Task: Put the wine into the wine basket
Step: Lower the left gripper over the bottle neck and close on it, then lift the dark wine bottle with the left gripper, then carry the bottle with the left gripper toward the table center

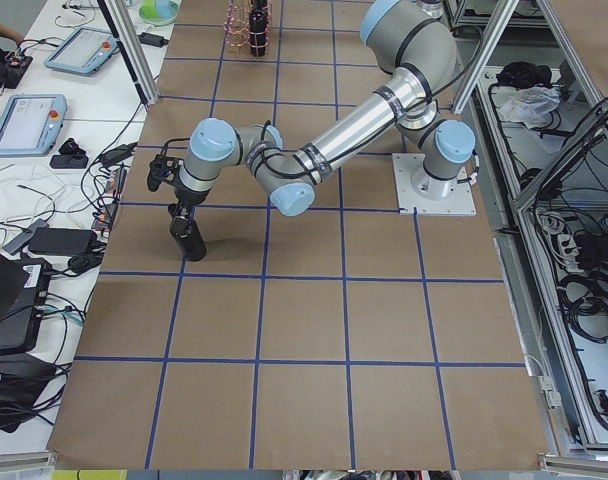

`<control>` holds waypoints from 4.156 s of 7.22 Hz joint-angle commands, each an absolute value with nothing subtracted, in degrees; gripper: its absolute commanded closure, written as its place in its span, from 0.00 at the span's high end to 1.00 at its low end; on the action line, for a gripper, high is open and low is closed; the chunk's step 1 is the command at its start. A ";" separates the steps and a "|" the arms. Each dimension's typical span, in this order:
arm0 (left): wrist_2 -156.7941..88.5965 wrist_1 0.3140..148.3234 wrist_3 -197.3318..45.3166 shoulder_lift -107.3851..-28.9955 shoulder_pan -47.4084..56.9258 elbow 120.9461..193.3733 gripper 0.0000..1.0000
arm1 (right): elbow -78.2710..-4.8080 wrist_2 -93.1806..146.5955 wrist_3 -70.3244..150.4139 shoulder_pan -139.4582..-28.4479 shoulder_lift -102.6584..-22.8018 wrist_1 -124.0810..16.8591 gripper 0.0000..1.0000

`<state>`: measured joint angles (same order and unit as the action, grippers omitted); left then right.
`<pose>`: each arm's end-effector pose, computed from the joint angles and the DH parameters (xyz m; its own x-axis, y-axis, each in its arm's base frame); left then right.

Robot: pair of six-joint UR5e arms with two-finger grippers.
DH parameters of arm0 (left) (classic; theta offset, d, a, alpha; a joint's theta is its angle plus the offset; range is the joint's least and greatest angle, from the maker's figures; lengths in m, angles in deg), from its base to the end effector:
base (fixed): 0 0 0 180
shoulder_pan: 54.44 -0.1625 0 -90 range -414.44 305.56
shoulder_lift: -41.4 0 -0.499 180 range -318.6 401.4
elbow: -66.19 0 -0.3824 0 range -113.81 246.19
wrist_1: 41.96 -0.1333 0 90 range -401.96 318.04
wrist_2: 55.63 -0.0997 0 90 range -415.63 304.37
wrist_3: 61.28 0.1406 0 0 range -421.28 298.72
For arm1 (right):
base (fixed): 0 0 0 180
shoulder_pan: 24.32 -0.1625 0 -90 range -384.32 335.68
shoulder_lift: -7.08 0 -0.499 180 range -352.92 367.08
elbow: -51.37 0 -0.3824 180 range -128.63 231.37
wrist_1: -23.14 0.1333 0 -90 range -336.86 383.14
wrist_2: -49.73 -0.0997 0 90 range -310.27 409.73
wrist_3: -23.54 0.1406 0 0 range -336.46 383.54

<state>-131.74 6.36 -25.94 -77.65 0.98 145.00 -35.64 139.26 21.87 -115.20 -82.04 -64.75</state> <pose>0.2896 -0.7145 0.3968 -0.9972 0.0514 -0.0545 0.0706 0.8869 -0.4565 0.1420 -0.4874 0.5349 -0.9990 -0.0445 -0.0082 -0.0445 0.9990 -0.0002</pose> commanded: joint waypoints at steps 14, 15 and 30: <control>-130.25 6.99 -25.95 -78.13 1.37 143.45 0.50 | -35.64 139.38 21.79 -115.20 -82.04 -64.75 1.00; -130.25 6.99 -25.77 -78.21 1.29 143.45 0.45 | -35.64 139.38 21.79 -115.20 -82.04 -64.75 1.00; -153.70 19.12 -80.28 -55.21 37.81 157.67 0.07 | -35.64 139.47 21.79 -115.20 -82.04 -64.40 1.00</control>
